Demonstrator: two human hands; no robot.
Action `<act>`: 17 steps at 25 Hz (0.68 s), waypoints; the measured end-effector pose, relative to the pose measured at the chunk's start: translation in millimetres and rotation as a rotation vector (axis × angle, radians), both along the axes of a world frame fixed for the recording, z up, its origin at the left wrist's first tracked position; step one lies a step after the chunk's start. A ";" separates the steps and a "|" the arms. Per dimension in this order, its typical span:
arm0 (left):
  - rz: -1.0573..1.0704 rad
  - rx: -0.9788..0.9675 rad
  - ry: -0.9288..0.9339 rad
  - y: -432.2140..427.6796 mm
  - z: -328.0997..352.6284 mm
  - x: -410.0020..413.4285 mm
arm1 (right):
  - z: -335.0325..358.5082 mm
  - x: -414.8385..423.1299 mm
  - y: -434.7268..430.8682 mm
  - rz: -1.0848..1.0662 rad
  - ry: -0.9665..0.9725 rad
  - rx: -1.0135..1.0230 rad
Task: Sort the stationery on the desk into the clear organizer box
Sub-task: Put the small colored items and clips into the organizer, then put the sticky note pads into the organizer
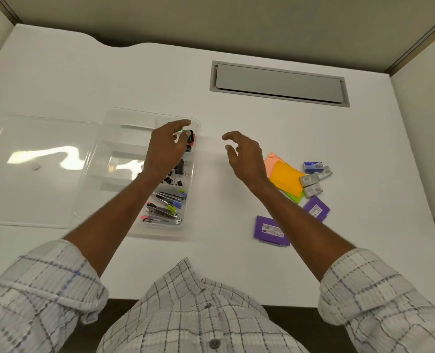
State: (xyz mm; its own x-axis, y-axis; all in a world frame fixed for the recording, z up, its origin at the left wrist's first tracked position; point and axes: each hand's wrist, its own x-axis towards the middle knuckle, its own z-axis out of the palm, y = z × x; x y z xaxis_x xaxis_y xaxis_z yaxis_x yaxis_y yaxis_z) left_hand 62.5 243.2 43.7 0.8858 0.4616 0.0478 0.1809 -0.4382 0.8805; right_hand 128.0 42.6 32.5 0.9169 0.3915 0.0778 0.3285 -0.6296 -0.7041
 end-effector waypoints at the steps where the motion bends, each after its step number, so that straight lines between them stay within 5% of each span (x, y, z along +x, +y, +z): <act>1: -0.050 0.022 -0.010 -7.8 0.4 0.6 | -1.8 -2.4 -14.9 -0.024 -0.008 -0.038; 8: -0.358 0.158 -0.050 -83.6 0.0 10.1 | -8.6 -3.0 -120.8 -0.138 0.104 -0.304; 13: -0.523 0.224 0.084 -132.0 -21.5 7.4 | -8.0 20.2 -158.7 -0.016 0.239 -0.665; 17: -0.594 0.303 0.194 -153.6 -38.0 -0.1 | -8.3 33.6 -158.9 0.016 0.199 -0.721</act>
State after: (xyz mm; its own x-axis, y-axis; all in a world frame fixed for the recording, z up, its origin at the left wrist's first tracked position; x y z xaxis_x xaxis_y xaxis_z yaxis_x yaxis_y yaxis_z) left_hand 62.4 89.6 5.7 0.9898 -0.1132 -0.0863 -0.0245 -0.7331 0.6796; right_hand 161.6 -116.3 24.2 0.8806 0.2958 -0.3701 0.2509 -0.9538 -0.1653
